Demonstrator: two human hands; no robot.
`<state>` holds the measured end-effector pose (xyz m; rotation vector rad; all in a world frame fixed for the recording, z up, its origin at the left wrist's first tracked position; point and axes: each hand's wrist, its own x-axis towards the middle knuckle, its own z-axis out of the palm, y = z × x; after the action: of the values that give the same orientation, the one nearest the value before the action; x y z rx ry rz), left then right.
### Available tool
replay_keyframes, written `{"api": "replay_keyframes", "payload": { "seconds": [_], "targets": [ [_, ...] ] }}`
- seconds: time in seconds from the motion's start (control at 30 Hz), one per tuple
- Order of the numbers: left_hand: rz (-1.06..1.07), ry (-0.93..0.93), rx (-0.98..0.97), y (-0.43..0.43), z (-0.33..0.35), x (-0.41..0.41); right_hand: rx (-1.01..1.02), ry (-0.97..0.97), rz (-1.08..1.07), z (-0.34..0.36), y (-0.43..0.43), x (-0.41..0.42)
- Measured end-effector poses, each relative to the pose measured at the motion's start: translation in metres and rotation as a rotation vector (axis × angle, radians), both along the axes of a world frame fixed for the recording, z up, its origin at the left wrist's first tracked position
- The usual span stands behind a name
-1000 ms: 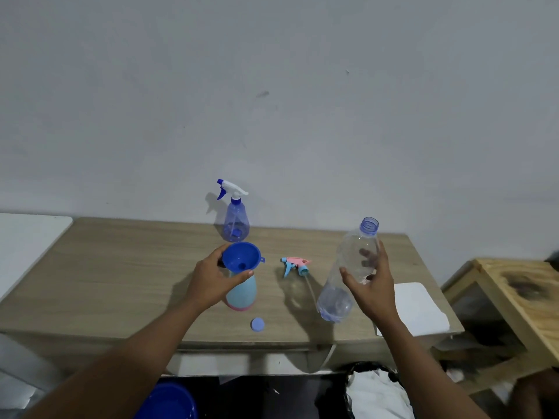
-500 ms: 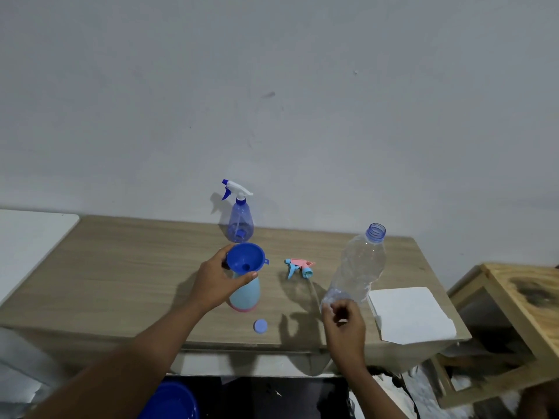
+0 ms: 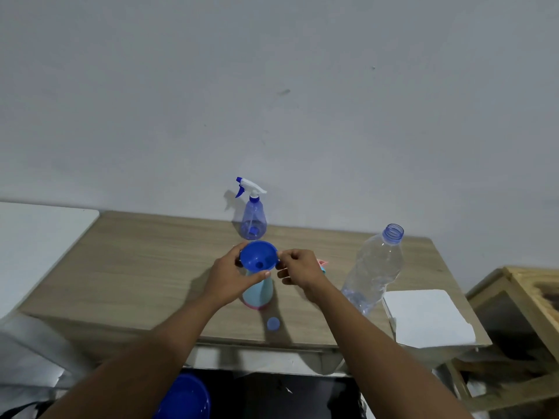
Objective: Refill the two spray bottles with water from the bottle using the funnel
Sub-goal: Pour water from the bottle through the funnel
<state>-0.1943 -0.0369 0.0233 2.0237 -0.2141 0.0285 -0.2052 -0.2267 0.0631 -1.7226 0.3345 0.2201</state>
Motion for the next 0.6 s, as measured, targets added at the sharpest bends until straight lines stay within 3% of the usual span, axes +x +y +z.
{"api": "replay_keyframes", "payload": {
  "seconds": [0.2, 0.4, 0.5, 0.6],
  "targets": [
    [0.013, 0.093, 0.027, 0.005, -0.006, -0.006, 0.082, 0.053, -0.077, -0.006, 0.004, 0.006],
    [0.028, 0.191, 0.122, 0.023, -0.037, -0.001, 0.322, 0.109, -0.139, -0.012, -0.004, 0.006],
    [0.029, 0.187, 0.125, 0.019, -0.041, 0.001, 0.445, 0.054, -0.252, -0.001, -0.017, 0.004],
    [-0.008, 0.18, 0.101, 0.013, -0.042, 0.005, 0.366, -0.064, -0.35, 0.001, -0.033, 0.001]
  ]
}}
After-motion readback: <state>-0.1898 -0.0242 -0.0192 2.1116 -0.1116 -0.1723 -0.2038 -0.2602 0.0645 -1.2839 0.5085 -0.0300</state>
